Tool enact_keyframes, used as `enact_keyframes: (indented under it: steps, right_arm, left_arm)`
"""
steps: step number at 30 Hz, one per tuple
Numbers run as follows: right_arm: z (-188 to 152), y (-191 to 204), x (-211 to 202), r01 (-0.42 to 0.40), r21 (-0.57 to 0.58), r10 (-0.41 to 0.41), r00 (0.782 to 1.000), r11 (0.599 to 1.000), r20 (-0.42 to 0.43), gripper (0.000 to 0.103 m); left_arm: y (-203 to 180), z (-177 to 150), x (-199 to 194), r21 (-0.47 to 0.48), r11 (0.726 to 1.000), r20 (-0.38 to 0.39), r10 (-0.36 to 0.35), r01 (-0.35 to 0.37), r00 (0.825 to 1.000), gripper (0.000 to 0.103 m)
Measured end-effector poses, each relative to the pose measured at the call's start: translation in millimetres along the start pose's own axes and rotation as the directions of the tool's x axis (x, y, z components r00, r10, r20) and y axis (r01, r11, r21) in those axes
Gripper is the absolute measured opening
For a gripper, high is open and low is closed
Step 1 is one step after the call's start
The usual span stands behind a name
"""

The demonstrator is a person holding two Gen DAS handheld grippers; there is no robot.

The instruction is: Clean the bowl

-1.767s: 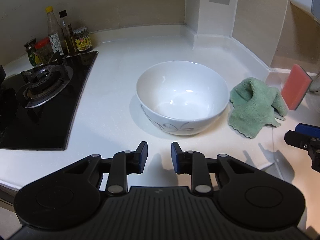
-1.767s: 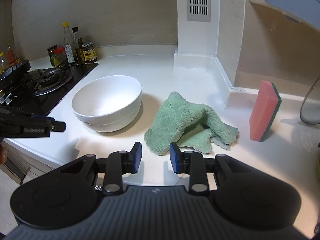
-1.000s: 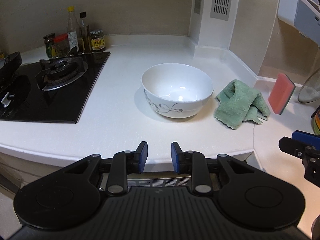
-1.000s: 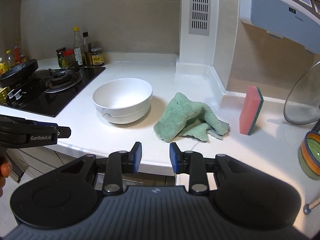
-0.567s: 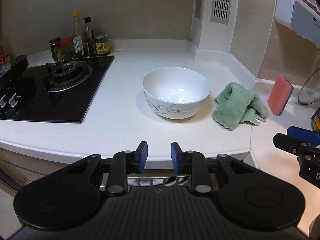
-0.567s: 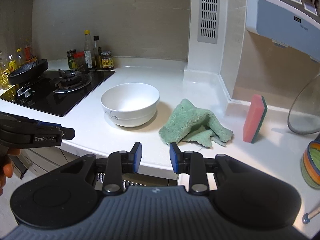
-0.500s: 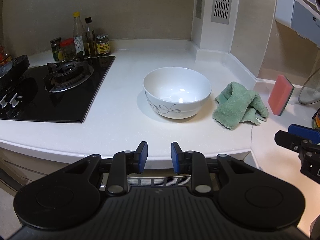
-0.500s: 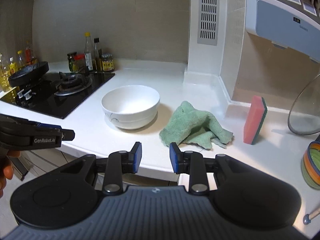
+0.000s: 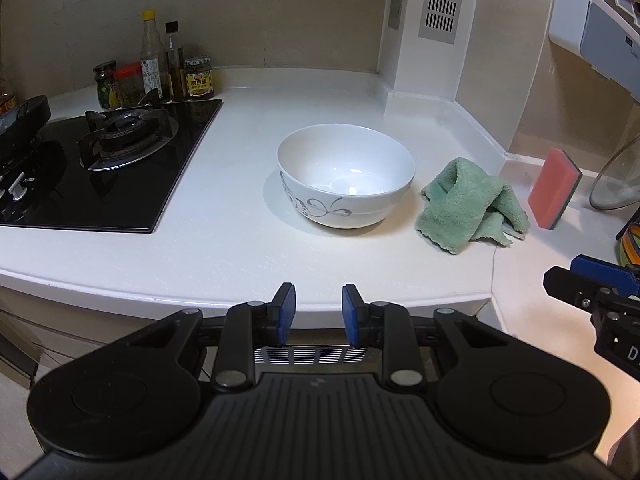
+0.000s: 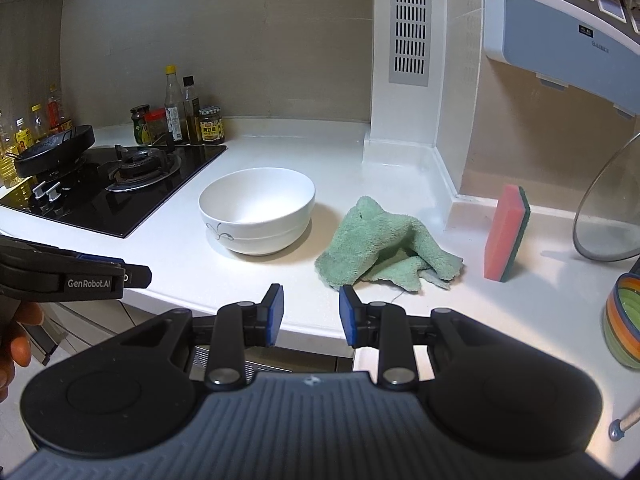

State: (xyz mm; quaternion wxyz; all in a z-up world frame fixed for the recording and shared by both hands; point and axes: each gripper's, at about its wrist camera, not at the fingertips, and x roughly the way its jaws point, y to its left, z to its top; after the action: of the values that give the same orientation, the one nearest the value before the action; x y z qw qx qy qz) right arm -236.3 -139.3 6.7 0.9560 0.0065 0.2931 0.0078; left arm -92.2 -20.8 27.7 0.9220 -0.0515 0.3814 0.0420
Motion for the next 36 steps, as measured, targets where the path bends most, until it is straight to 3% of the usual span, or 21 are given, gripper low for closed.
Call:
enact_keyframes:
  steps: [36]
  right_arm:
    - [2,3,18,0.015,-0.001,-0.015,0.998,1.0,-0.056,0.026]
  left_arm:
    - [0,7,21,0.004,0.999,-0.031,-0.036,0.036,0.999,0.031]
